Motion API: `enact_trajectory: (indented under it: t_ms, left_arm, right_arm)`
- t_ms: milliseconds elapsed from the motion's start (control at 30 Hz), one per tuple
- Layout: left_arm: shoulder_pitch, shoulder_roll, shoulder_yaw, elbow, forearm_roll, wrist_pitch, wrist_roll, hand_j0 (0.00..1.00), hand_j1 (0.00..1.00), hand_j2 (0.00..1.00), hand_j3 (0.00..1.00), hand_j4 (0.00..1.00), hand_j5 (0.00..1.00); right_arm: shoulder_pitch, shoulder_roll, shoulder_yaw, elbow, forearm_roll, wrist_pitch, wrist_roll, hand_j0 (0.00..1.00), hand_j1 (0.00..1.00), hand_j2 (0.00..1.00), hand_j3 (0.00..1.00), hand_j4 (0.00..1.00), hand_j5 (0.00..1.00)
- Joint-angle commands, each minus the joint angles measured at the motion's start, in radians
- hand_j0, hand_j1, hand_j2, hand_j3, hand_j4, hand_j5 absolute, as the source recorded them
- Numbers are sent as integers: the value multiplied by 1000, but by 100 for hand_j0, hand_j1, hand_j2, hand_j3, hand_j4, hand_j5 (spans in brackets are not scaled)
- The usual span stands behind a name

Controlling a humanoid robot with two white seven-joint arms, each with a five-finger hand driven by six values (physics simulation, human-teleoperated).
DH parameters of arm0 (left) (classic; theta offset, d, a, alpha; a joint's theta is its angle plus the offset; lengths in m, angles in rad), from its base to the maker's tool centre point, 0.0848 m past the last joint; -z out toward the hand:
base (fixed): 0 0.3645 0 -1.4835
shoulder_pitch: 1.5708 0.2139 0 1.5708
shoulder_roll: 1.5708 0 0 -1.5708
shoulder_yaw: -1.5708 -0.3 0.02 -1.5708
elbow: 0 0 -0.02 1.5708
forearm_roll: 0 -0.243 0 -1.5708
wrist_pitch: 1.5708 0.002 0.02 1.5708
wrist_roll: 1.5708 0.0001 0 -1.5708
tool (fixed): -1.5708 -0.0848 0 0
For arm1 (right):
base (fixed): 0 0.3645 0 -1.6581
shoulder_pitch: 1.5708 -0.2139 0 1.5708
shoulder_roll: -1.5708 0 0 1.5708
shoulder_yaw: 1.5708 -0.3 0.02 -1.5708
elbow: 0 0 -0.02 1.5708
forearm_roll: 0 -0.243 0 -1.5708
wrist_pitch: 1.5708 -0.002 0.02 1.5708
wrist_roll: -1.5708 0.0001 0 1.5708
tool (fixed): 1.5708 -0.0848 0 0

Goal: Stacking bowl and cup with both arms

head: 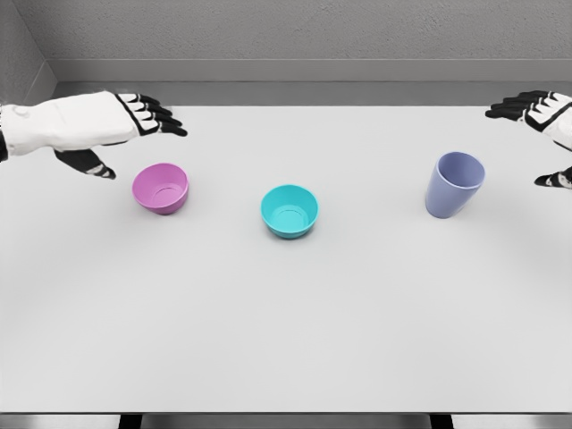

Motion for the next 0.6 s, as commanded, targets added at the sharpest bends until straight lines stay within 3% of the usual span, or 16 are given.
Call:
enact_trajectory:
  t_ms: [0,200,567]
  left_arm:
    - [-5,0,-66,49,75,2,-1,100,100,100,100,100,100]
    - [-77,2,-210,108,105,2,-1,100,100,100,100,100,100]
    - [-81,3,-246,112,103,2,-1,100,100,100,100,100,100]
  right_arm:
    - [-5,-6,69,1,-1,2,0,100,100,100,100,100,100]
    - [-51,0,146,4,6,2,-5,100,100,100,100,100,100]
    - [-121,63,227,68,9,2,-2,100,100,100,100,100,100]
